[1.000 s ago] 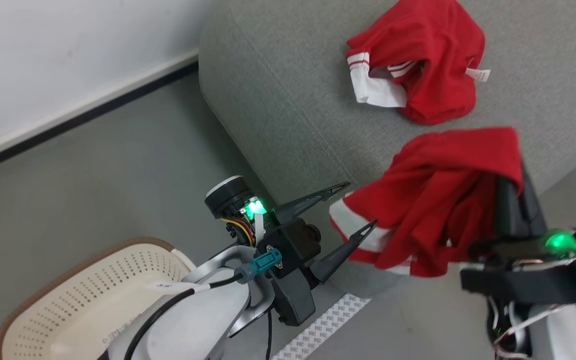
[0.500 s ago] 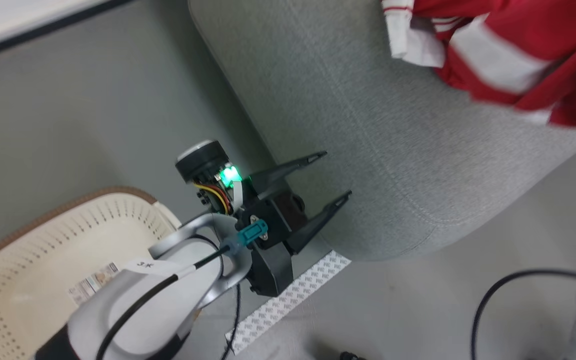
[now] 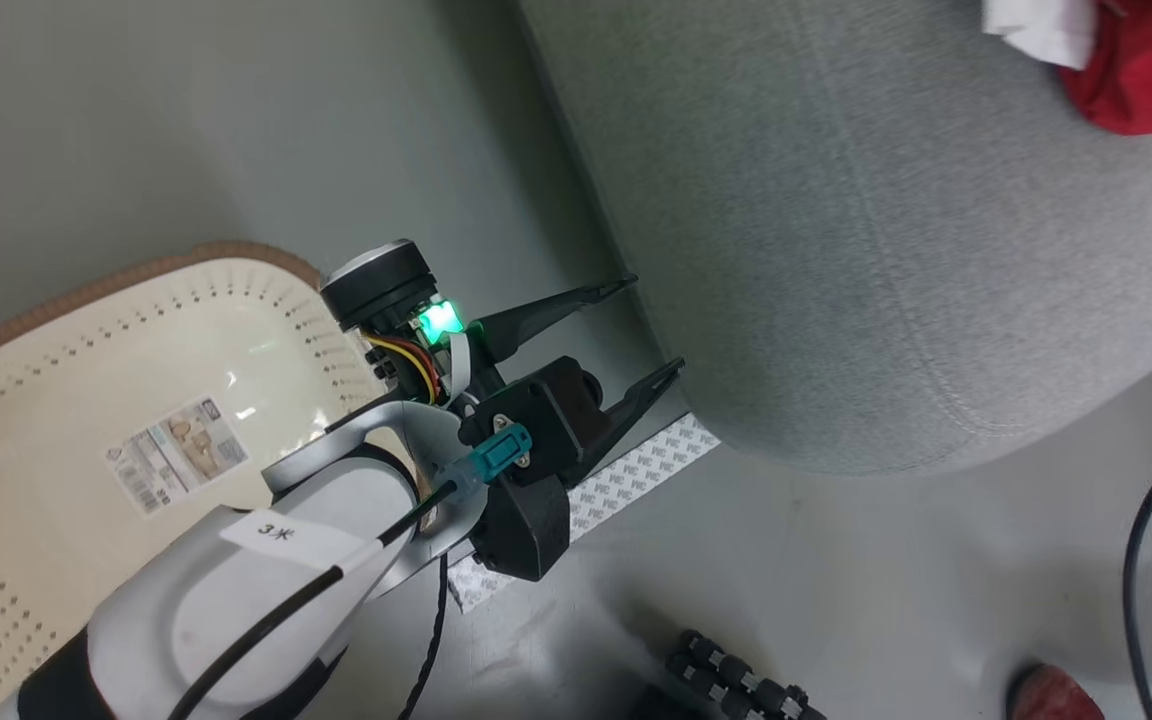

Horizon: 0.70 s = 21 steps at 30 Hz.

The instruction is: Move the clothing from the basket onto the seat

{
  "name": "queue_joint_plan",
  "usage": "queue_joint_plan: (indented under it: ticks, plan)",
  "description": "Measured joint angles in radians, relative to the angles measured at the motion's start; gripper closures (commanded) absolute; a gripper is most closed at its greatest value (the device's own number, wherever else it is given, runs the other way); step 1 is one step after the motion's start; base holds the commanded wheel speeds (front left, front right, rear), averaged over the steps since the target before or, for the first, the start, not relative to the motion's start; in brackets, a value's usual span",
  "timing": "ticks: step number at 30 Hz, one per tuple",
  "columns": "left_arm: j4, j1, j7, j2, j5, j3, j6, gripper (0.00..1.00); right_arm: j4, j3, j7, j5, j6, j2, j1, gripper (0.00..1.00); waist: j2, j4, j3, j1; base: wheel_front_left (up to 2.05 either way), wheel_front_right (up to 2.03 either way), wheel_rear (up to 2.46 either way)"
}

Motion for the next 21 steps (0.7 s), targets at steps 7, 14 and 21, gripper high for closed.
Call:
queue_joint_plan:
  ticks: [7,14,21]
  plan:
    - [-0.022,-0.009,0.017,0.024,0.0,0.003,0.006,0.0,0.225,0.037,0.0,-0.033,0.0,-0.005,-0.013,1.0,0.0,0.036,0.066,-0.0001,0.0,0.0,0.0]
    - [-0.034,-0.009,0.026,0.035,-0.001,-0.001,0.017,0.0,0.486,0.062,0.0,-0.051,0.0,0.067,-0.007,1.0,0.0,0.05,0.088,-0.0001,0.0,0.0,0.0]
    - [-0.037,0.007,0.035,0.043,-0.016,-0.003,0.026,0.0,0.622,0.096,0.0,-0.037,0.0,0.071,-0.002,1.0,-0.0001,0.037,0.061,-0.0002,0.0,0.0,0.0]
